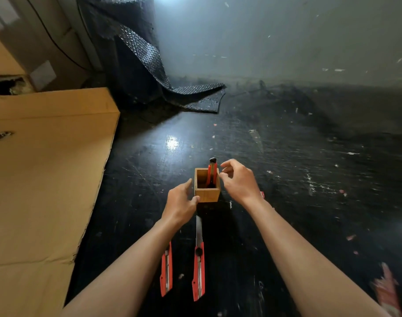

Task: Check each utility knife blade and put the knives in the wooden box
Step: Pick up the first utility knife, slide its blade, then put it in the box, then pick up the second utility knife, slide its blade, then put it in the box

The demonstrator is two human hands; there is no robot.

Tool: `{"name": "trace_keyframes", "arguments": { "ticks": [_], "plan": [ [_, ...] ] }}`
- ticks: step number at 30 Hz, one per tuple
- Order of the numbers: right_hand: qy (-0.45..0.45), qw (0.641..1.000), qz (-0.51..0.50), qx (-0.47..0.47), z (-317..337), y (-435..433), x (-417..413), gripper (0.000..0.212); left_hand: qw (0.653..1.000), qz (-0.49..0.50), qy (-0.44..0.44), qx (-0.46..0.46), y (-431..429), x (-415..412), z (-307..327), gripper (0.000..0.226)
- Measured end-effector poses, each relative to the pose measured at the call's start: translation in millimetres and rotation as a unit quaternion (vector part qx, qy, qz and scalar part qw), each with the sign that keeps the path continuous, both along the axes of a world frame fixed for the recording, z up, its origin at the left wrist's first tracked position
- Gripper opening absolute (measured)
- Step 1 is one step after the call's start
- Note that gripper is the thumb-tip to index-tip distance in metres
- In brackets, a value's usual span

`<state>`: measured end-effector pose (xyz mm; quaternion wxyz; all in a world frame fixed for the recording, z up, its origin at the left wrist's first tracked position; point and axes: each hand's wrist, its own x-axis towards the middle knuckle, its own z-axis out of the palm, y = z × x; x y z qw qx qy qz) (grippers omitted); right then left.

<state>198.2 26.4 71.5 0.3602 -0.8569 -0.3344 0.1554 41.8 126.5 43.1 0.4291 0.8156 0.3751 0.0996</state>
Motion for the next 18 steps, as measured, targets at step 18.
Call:
{"name": "trace_keyframes", "arguments": {
  "ticks": [18],
  "plan": [
    [0.177,0.96,0.077,-0.203,-87.9,-86.6,-140.5,0.025,0.986,-0.019,0.13,-0.107,-86.2,-90.3,-63.7,0.031]
  ]
}}
